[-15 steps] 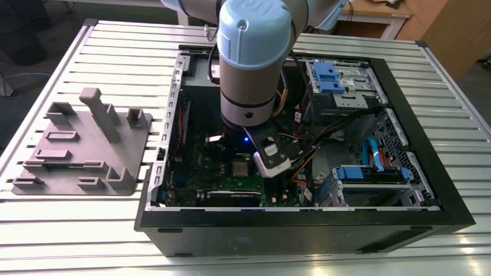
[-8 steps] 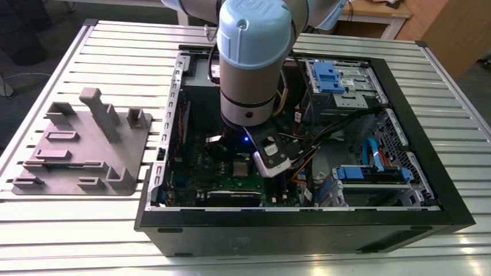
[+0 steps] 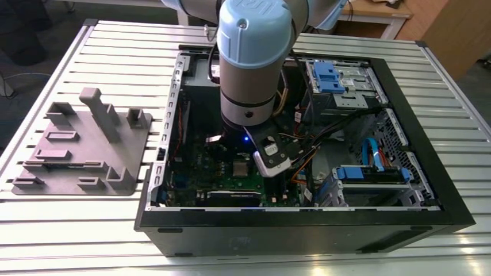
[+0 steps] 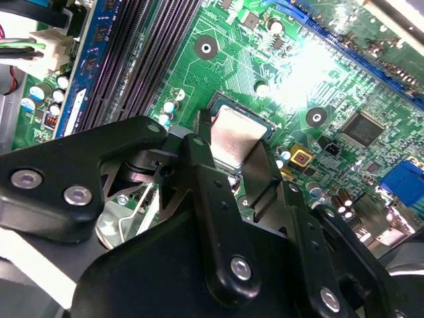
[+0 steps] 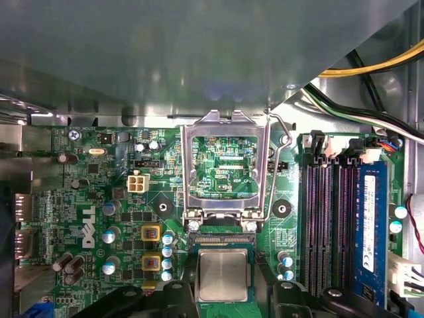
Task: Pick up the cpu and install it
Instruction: 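Place the cpu into insertion slot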
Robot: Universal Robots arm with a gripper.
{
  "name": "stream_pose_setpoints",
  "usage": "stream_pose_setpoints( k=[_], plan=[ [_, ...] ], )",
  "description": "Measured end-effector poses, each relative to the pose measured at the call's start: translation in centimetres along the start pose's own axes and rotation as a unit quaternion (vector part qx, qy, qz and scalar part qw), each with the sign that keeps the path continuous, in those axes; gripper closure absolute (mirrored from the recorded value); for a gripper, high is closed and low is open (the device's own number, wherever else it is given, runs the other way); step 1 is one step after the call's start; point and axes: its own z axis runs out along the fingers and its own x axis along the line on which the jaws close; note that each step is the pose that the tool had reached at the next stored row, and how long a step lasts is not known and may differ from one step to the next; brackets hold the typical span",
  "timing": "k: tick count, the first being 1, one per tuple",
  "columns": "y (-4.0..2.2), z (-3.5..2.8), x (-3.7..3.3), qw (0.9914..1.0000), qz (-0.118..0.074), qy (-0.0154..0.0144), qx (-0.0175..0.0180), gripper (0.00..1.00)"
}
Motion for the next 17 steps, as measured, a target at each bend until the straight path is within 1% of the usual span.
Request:
stream_pose_setpoints(
  k=[2, 7, 10, 17],
  plan=[
    [0.00, -0.01, 0.01, 1.00000, 0.000, 0.0000, 0.0000, 0.54],
    [0.00, 0.05, 0.22, 1.00000, 0.000, -0.0011, -0.0001, 0.54],
    [-0.02, 0.27, 0.23, 1.00000, 0.000, -0.0010, 0.0002, 0.54],
    [-0.01, 0.29, 0.23, 1.00000, 0.000, -0.0011, 0.0000, 0.54]
  ],
)
